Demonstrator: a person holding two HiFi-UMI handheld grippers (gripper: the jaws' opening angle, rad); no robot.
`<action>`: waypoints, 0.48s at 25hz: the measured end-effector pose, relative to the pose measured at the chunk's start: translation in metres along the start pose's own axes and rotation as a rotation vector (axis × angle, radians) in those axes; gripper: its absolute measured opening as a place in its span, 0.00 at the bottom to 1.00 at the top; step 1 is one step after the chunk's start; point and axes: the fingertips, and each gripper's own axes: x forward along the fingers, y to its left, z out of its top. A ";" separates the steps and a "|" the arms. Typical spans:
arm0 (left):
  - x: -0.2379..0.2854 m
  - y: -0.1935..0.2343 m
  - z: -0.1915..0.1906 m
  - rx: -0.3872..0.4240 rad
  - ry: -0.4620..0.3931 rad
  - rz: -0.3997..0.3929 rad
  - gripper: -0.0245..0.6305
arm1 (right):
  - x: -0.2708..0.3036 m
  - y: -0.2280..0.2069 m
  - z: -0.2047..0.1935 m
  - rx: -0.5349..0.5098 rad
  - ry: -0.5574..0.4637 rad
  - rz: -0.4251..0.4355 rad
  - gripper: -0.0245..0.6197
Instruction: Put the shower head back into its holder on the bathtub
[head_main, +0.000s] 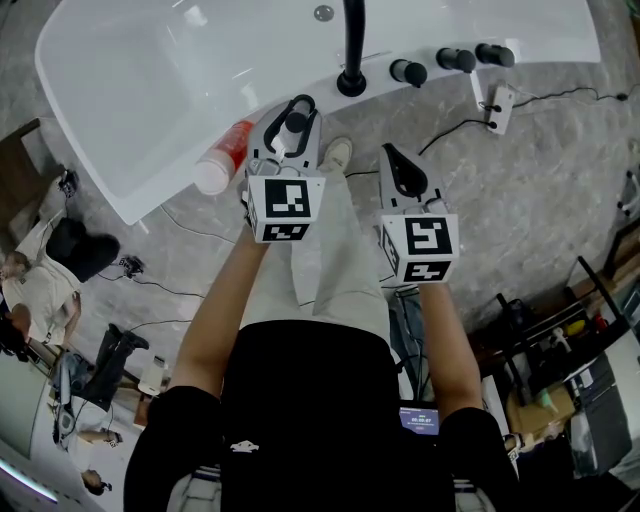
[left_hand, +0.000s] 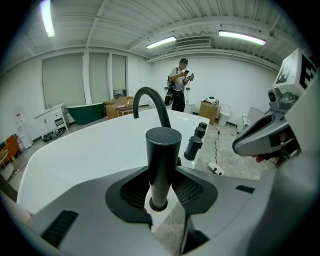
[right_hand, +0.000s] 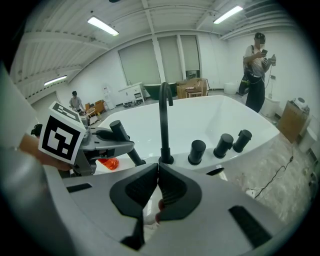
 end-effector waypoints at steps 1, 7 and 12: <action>0.000 -0.001 0.000 0.005 0.004 -0.005 0.26 | 0.000 0.001 0.000 0.000 0.001 0.000 0.07; -0.001 -0.004 0.007 0.019 -0.009 -0.027 0.26 | -0.002 0.007 0.003 -0.003 -0.002 0.001 0.07; -0.008 -0.004 0.015 0.027 -0.020 -0.029 0.29 | -0.010 0.015 0.013 -0.025 -0.010 0.003 0.07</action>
